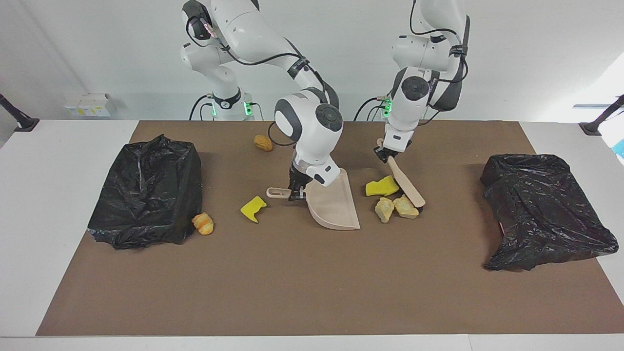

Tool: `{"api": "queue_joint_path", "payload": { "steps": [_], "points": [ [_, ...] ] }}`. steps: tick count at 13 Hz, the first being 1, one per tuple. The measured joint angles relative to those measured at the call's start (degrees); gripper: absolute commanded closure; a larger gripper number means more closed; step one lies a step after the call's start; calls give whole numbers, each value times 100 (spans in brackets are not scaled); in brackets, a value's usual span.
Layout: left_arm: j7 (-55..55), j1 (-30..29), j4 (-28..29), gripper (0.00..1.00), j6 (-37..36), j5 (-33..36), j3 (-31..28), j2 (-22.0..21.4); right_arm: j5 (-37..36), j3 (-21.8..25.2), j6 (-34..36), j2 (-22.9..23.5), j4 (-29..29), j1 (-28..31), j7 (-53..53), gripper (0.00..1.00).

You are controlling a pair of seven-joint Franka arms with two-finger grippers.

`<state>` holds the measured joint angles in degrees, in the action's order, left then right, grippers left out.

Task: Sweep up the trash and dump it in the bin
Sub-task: 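Sweep the paper and sponge pieces into the dustpan with the left gripper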

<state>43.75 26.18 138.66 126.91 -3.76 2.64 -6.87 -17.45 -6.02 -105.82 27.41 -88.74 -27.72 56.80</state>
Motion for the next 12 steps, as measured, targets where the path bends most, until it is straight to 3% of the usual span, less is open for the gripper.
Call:
{"api": "queue_joint_path", "payload": {
  "steps": [6, 12],
  "points": [
    [-41, 1137, -415, 100, 380, -525, 18, 369, 0, 0, -15, -5, -11, 2, 0, 100],
    [-282, 1345, -700, 100, 498, -694, 15, 479, 0, 0, -19, -8, -16, 2, 0, 100]
  ]
}}
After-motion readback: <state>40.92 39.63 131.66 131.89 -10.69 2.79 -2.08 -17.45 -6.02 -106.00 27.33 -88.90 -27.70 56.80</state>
